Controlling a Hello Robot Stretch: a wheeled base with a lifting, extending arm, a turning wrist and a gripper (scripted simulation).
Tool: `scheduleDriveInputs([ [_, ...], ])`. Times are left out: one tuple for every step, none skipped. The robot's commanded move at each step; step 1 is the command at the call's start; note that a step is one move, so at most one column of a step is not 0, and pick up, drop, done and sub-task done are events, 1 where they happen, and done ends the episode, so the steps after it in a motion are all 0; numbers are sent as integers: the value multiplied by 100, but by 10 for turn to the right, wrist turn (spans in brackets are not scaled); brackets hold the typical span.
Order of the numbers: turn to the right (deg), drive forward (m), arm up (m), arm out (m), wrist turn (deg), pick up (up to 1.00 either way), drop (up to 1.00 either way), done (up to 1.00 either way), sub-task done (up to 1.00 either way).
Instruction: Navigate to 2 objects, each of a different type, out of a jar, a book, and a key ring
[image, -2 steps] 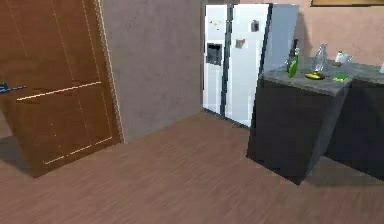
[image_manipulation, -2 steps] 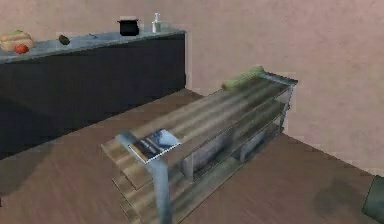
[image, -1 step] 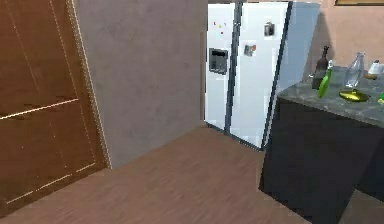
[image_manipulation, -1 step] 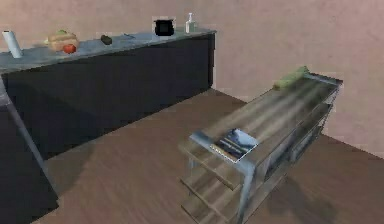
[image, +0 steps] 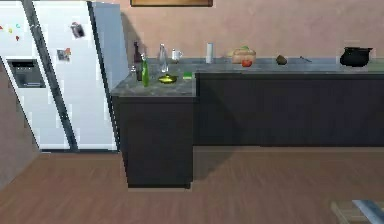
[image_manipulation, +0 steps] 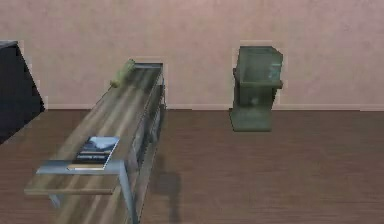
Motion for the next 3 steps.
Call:
scheduleDriveInputs([
  [0, 85, 0, 0, 0, 0, 0, 0, 0],
  [-120, 0, 0, 0, 0, 0, 0, 0, 0],
  [0, 0, 0, 0, 0, 0, 0, 100, 0],
])
